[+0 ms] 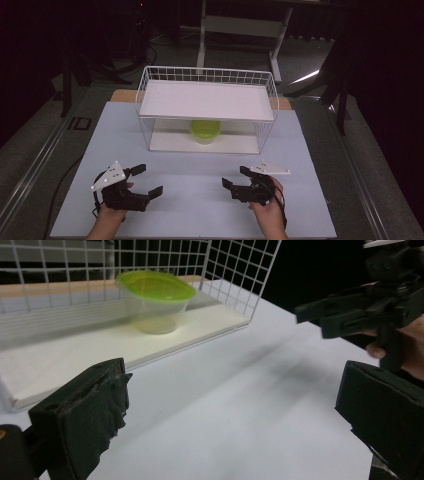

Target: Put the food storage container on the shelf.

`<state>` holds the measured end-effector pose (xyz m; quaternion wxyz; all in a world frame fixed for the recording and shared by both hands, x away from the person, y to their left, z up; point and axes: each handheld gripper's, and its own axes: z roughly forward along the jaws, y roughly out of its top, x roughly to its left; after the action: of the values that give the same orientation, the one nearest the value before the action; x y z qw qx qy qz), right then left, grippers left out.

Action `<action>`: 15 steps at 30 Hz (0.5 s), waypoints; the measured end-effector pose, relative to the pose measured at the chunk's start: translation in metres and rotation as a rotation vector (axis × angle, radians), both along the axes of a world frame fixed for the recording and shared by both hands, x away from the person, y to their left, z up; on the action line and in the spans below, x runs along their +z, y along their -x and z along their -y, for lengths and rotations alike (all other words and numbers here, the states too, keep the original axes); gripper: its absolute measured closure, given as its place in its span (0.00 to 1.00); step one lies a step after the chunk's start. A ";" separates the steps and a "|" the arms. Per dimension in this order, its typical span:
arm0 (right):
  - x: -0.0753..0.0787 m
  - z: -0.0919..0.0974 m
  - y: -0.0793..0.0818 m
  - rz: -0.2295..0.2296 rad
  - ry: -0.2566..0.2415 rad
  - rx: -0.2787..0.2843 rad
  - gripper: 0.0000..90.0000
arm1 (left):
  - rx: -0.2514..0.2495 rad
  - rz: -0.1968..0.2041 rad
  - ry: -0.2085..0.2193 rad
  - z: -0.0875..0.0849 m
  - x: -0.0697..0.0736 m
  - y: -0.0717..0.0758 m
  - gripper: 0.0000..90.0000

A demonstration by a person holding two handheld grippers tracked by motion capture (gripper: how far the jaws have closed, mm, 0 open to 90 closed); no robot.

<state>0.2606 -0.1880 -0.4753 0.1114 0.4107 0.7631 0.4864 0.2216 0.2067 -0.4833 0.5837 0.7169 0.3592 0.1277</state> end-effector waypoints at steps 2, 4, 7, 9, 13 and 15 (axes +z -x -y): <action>0.000 0.004 0.002 -0.003 0.006 0.000 0.19 | 0.009 0.000 -0.004 -0.005 -0.001 0.003 0.02; 0.001 0.007 0.007 -0.002 0.003 -0.002 0.19 | 0.016 -0.006 0.003 -0.009 -0.003 0.005 0.02; 0.001 0.013 0.012 0.006 0.013 0.003 0.19 | 0.024 -0.012 0.004 -0.012 -0.005 0.007 0.02; 0.002 0.017 0.016 -0.001 0.006 0.005 0.19 | 0.030 -0.015 0.006 -0.015 -0.006 0.008 0.02; 0.000 0.023 0.025 0.002 0.015 0.025 0.19 | 0.035 -0.008 0.002 -0.016 -0.008 0.011 0.02; -0.002 0.026 0.028 0.009 0.022 0.020 0.19 | 0.042 -0.006 0.010 -0.019 -0.008 0.011 0.02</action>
<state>0.2323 -0.2141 -0.4774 0.1145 0.3997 0.7719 0.4809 0.2107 0.2254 -0.4911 0.5834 0.7067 0.3765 0.1357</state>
